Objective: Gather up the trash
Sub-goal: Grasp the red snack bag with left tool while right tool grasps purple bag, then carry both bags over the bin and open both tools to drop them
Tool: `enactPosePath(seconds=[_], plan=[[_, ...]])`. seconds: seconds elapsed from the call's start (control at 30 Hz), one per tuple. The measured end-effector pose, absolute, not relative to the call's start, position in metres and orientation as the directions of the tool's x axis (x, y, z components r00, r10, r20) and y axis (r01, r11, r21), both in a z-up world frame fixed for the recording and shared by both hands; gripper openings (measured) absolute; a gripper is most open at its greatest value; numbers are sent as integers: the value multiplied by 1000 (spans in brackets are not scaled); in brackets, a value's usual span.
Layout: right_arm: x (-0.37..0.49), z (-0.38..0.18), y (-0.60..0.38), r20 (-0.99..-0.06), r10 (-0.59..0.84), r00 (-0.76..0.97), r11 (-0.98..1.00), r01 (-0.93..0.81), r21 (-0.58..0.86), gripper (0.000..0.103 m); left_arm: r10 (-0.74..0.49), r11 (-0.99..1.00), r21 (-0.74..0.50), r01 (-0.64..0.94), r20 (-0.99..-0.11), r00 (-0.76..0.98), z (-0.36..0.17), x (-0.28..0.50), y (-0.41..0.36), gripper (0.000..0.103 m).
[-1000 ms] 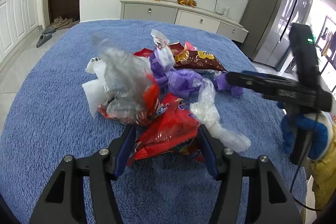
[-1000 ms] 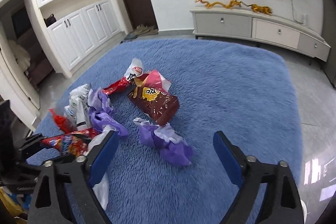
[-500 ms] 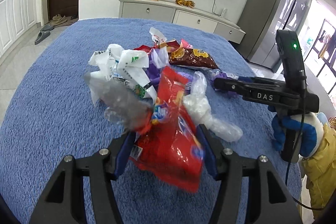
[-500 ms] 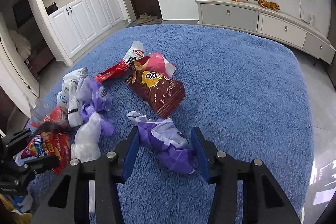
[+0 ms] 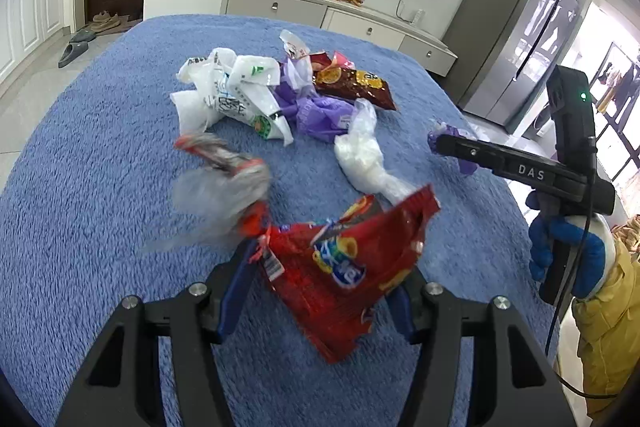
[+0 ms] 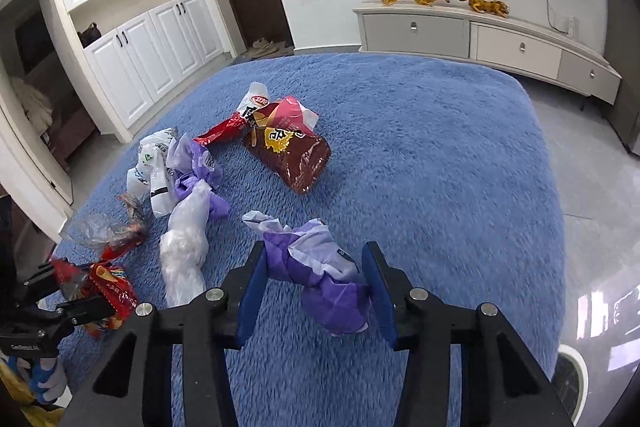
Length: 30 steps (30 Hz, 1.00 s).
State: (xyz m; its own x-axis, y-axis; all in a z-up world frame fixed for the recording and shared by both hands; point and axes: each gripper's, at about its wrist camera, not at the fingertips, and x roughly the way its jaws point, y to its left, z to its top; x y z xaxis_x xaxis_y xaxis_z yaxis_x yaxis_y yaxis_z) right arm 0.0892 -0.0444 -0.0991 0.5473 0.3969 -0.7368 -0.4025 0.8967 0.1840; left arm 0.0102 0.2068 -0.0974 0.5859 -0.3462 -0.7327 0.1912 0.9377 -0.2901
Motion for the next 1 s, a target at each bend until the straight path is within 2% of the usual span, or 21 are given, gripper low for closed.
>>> enactPosePath(seconds=[0.47,0.5,0.53,0.6,0.67,0.77,1.0], plan=[[54,-81,-56,-698,408,589,902,-379,207,44,-393,917,-356,179,-732,556,-103,4,204,57],[51,-79,-57,-695,408,593,902,-378,207,44,-394,916,-359,177,-732,555,-103,5,202,55],[49,-78,-58,-692,408,596,903,-376,208,44,-394,916,-359,177,-734,553,-103,6,200,46],[45,-75,-62,-684,409,604,904,-372,211,44,-409,910,-372,184,-733,544,-104,8,197,42],[40,-72,-65,-677,410,611,904,-369,215,44,-425,903,-379,201,-727,539,-102,6,194,31],[31,-69,-72,-667,410,622,906,-361,221,44,-452,891,-393,228,-719,528,-99,3,189,23],[12,-60,-91,-640,409,650,911,-330,248,44,-493,870,-411,273,-691,528,-81,-1,183,21]])
